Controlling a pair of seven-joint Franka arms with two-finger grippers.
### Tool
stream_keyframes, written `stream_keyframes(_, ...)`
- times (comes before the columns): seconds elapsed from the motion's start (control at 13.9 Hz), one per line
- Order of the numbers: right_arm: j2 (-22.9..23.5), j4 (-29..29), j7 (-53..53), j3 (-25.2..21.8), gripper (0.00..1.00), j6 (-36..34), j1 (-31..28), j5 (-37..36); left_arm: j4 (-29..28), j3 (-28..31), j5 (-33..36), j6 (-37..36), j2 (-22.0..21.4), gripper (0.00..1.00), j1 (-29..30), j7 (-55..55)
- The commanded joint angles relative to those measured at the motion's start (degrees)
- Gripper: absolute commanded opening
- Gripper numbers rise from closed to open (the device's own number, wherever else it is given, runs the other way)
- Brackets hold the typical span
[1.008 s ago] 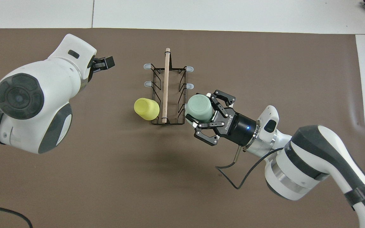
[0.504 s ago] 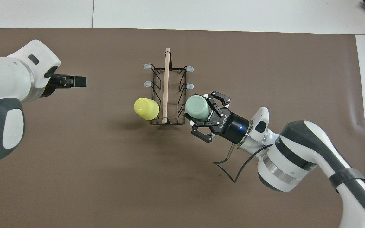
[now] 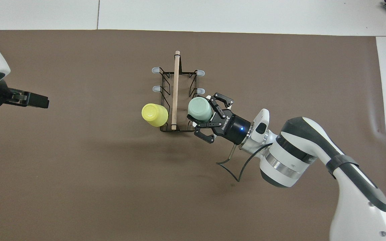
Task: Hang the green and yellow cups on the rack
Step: 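Withdraw the left gripper while the right gripper carries the green cup to the rack, then lower the green cup onto a rack peg with the right gripper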
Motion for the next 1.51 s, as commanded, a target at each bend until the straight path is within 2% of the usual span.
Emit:
stream_keyframes(0.0, 2.2, 1.4, -2.8, 0.1, 0.00, -1.0, -0.1, 1.9, 2.9, -0.1, -0.6, -5.5, 0.0, 1.00, 1.4, 4.0)
stream_keyframes(0.5, 4.6, -0.1, -5.9, 0.0, 0.00, -2.0, 0.4, 3.5, 3.7, 3.6, -0.8, -8.7, -0.4, 1.00, 0.5, 4.2)
stream_keyframes(0.94, 6.6, -1.6, -8.4, 0.1, 0.00, -4.2, 0.2, 3.6, 3.8, 4.2, -1.2, -9.4, -0.5, 1.00, -0.4, 4.3)
stream_keyframes(1.01, 6.6, -1.4, -8.3, 0.1, 0.04, -4.2, 0.1, 3.6, 3.8, 4.2, -1.2, -9.4, -0.5, 1.00, -0.5, 4.2)
stream_keyframes(1.08, 6.6, -1.2, -7.9, 0.1, 0.31, -4.4, -0.1, 3.6, 3.8, 4.4, -1.2, -9.4, -0.5, 1.00, -0.9, 4.2)
stream_keyframes(1.15, 6.6, -0.9, -7.7, 0.2, 0.91, -4.4, -0.2, 3.6, 3.7, 5.5, -1.2, -9.4, -0.5, 1.00, -1.6, 4.2)
stream_keyframes(1.22, 6.6, -0.5, -7.7, 0.2, 1.00, -4.6, -0.1, 3.5, 3.7, 6.3, -1.2, -9.4, -0.5, 1.00, -2.4, 4.2)
stream_keyframes(1.44, 6.3, 0.0, -7.6, 0.2, 1.00, -5.1, -0.2, 3.6, 3.6, 6.3, -1.2, -9.6, -0.5, 1.00, -2.3, 4.2)
